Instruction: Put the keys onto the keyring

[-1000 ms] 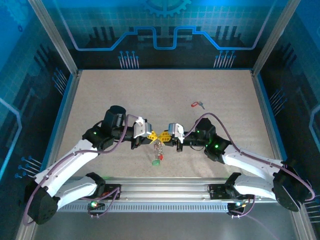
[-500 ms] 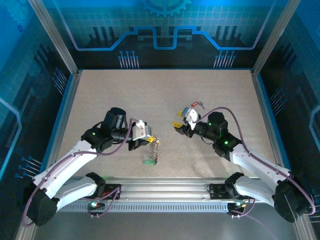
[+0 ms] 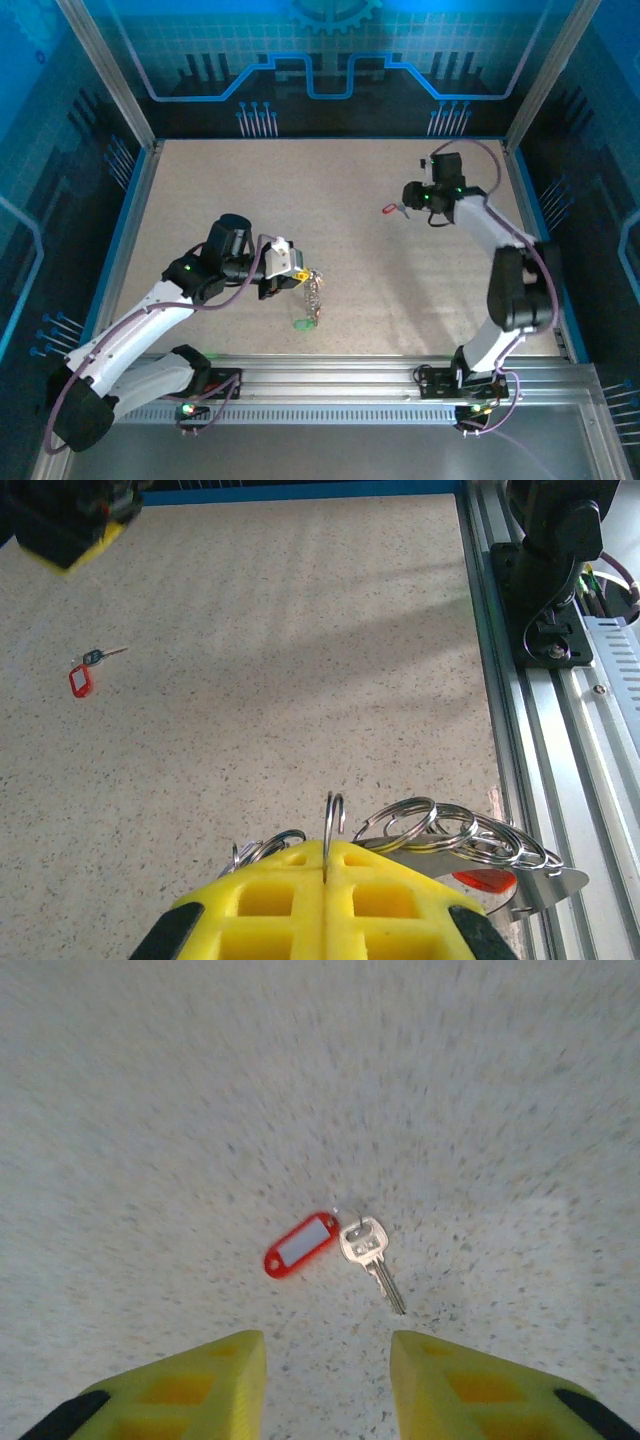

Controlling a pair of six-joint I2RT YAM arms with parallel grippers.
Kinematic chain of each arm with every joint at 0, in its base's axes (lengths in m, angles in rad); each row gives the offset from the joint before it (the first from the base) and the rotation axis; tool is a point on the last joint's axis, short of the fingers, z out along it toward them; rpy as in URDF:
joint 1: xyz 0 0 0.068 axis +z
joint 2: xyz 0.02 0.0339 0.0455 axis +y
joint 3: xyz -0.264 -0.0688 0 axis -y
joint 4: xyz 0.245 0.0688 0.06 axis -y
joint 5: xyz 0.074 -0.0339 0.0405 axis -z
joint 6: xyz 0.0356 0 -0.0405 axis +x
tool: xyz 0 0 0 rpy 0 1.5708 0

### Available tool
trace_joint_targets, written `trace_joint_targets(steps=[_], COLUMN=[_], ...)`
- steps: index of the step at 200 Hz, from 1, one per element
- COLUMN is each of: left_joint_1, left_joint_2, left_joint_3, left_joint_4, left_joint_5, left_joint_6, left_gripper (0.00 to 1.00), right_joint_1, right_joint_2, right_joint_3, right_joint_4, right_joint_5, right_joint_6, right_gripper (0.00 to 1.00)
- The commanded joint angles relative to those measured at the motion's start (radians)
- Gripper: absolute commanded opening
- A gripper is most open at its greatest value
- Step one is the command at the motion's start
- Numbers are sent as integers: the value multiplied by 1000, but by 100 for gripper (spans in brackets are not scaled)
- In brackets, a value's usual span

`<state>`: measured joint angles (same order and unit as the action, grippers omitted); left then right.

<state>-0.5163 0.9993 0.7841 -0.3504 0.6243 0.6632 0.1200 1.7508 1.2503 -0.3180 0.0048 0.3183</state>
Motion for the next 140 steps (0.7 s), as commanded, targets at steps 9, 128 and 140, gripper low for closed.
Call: trace_joint_targets(steps=[9,128,140], left_joint_1=[9,23,24], left_joint_2=[-16,0,2], left_joint_3=[-8,-8,-1], left_joint_4=[68,67,61], left_joint_5=[35,28,22], left_joint_6=[-21,-22,-23], left_gripper=[0,0,0], right_joint_1=[48,156,147], right_joint_2=[201,522,502], right_joint_3=[205,510,476], right_joint_4=[-211,-453,-435], right_joint_5=[73,414,400], right_joint_6=[11,76,78], right_gripper=[42,57,55])
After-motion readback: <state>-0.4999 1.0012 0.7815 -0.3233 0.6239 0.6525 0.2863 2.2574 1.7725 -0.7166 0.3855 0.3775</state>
